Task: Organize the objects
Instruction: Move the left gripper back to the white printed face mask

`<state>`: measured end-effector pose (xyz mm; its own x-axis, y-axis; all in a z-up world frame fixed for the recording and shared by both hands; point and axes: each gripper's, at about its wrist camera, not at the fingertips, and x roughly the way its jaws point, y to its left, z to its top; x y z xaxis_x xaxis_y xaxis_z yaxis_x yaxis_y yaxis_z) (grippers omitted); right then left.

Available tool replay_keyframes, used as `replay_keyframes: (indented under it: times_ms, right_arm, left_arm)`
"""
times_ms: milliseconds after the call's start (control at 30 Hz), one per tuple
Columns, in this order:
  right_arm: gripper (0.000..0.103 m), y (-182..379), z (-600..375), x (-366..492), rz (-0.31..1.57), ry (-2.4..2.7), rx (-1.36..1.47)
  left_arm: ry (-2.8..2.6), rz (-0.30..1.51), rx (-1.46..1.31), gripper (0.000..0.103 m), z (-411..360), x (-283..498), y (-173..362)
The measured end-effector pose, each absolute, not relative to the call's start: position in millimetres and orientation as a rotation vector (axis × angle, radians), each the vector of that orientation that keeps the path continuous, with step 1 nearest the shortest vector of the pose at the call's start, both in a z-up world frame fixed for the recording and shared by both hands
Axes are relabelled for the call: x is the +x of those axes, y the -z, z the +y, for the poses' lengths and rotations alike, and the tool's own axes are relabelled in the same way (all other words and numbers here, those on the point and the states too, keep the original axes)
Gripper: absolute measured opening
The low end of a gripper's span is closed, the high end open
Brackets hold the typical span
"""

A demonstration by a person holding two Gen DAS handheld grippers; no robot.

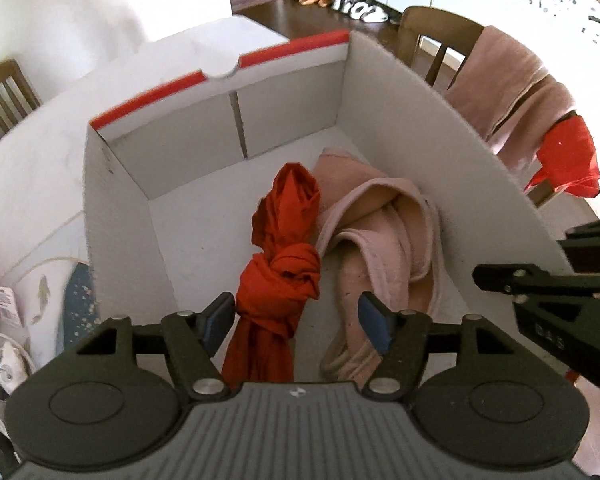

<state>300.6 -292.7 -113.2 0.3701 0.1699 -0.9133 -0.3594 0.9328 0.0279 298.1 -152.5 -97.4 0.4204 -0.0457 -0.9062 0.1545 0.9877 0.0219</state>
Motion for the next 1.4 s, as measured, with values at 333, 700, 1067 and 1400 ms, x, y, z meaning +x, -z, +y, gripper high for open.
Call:
replay_keyframes:
  times_ms: [333, 700, 1067, 1400]
  right_arm:
    - [0.002, 113, -293, 301, 1.146, -0.335, -0.187]
    - [0.002, 106, -293, 299, 1.145, -0.332, -0.183]
    - [0.002, 97, -290, 295, 1.13, -0.351, -0.229]
    - [0.001, 97, -292, 297, 1.133, -0.353, -0.229]
  left_arm:
    - [0.154, 1.035, 0.067, 0.071, -143, 272, 57]
    - [0.093, 0.952, -0.018, 0.071, -90, 231, 28]
    - [-0.063, 0.949, -0.099, 0.071, -25, 184, 36]
    - [-0.187, 0.967, -0.12, 0.071, 17, 143, 50]
